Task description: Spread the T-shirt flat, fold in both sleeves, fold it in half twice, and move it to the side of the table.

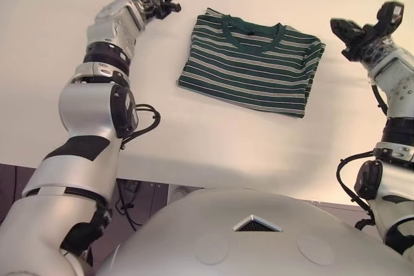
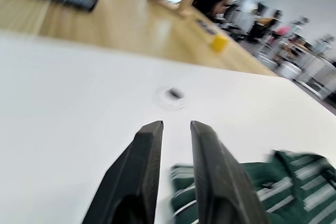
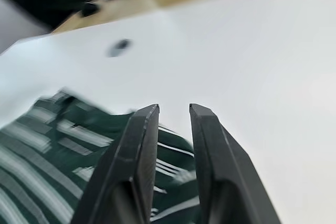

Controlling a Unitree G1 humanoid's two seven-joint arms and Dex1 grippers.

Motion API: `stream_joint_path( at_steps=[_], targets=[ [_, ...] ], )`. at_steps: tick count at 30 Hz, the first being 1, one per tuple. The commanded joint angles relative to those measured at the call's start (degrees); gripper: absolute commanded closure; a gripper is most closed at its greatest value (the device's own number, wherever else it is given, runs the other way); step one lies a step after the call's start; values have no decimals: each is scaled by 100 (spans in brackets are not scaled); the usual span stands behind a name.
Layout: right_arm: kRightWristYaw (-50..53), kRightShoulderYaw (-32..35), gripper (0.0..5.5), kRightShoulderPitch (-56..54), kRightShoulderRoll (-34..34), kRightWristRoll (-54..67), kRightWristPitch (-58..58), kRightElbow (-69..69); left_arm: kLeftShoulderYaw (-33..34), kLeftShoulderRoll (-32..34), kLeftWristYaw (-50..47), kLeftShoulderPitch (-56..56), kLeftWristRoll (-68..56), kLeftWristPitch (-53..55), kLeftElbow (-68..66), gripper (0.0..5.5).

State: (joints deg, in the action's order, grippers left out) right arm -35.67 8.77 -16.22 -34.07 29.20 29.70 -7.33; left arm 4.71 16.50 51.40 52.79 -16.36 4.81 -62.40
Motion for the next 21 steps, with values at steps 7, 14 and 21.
stream_joint_path(
  at_steps=[7, 14, 21],
  targets=[
    [-2728, -2899, 446, 513, -1582, -3335, -3280, 877, -3320, 1274, 395, -2104, 3597, -2566, 2374, 460],
    [-2482, -3734, 446, -239, 826, -2693, -2812, 1121, -5552, 1439, -4706, 33, 7101, -2952, -239, 460],
    [-1554, -1944, 446, 28, 81, -2613, -2488, 831, -3409, 1845, -3425, -626, 4076, -5384, 2, 460]
  ],
)
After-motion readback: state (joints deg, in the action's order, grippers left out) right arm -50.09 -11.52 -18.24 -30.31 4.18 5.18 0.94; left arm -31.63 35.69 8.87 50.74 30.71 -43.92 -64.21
